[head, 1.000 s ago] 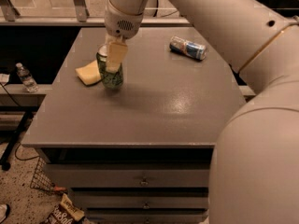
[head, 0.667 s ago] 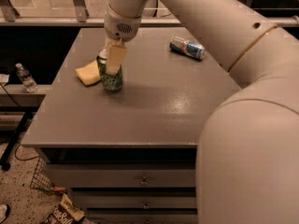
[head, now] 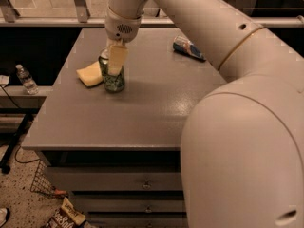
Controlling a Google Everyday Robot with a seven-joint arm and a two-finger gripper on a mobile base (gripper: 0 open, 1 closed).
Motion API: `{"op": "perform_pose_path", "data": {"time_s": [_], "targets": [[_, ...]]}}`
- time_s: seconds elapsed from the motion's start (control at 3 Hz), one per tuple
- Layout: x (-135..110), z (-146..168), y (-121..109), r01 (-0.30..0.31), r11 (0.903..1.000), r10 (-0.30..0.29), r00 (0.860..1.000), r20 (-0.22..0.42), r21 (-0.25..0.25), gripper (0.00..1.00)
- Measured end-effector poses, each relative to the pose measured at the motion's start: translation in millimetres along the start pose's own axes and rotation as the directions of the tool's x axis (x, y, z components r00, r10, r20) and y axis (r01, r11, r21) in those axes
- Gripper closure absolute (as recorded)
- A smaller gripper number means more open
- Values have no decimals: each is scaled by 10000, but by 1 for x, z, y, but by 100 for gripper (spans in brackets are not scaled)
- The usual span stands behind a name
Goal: Move green can near sponge
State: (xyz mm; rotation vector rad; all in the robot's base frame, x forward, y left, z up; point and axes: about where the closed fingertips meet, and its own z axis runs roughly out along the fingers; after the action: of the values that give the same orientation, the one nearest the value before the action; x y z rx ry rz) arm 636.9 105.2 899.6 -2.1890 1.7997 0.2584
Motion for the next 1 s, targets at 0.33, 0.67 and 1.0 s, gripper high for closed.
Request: {"op": "perform_pose_path", "data": {"time_s": [0.33, 0.67, 1.0], "targets": [[4, 1, -11, -48, 10000, 50, 9999, -155, 74, 100], [9, -1, -21, -143, 9996, 149, 9996, -221, 262, 98], [6, 2, -24, -129, 9994, 134, 9998, -155, 328, 77]]}}
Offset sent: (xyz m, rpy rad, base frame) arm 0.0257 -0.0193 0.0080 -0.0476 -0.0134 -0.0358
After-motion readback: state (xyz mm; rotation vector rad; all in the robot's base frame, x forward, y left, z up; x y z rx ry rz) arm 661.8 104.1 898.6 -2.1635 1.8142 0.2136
